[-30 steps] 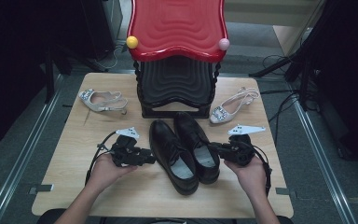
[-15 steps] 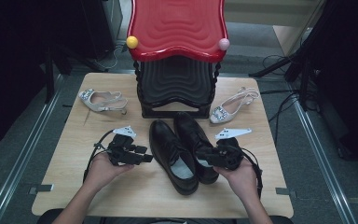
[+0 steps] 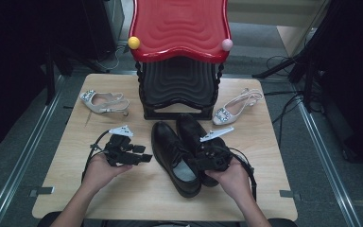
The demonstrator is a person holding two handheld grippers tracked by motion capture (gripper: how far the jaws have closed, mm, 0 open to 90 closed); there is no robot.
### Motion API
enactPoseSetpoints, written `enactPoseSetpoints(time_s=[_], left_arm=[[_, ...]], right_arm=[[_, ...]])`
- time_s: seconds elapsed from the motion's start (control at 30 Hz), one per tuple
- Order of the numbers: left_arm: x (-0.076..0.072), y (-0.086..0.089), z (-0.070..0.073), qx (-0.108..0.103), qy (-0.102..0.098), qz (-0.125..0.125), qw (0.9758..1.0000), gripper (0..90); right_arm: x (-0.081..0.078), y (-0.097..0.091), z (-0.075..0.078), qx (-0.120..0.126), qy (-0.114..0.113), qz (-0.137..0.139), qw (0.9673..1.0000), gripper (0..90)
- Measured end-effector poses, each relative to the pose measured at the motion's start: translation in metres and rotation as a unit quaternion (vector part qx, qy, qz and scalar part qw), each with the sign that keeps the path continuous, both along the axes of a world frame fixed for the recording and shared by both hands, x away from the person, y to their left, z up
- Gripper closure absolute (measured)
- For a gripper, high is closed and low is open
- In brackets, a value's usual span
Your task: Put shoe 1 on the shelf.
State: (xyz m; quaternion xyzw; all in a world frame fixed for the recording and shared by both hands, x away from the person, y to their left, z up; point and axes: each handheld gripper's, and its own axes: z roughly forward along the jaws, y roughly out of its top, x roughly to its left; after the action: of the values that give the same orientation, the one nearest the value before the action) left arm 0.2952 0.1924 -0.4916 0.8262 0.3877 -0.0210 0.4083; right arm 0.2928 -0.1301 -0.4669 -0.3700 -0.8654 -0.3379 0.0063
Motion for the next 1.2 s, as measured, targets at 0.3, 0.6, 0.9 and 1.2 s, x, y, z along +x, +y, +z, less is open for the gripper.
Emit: enactPoseSetpoints(time_s=[0.3, 0.6, 0.9, 1.2], left_arm=[[0.000, 0.001, 0.000, 0.002, -0.001, 0.002, 1.0000, 45.2], [0.001, 0.001, 0.003, 0.003, -0.006, 0.003, 1.0000, 45.0], [0.004, 0.007, -0.001, 0.012, -0.002, 0.012, 0.9998, 45.2], [0.005, 0.018, 0.000, 0.006, -0.004, 0.027, 0.9996, 45.3]], right_arm=[[0.017, 0.020, -0.011, -0.062, 0.027, -0.003, 0.9977, 62.9], [0.022, 0.026, -0.013, -0.097, 0.036, -0.010, 0.9946, 72.4], [0.030, 0.004, -0.010, -0.065, 0.072, -0.022, 0.9951, 83.4], [0.028, -0.023, 0.015, 0.010, 0.103, -0.019, 0.9945, 83.5]])
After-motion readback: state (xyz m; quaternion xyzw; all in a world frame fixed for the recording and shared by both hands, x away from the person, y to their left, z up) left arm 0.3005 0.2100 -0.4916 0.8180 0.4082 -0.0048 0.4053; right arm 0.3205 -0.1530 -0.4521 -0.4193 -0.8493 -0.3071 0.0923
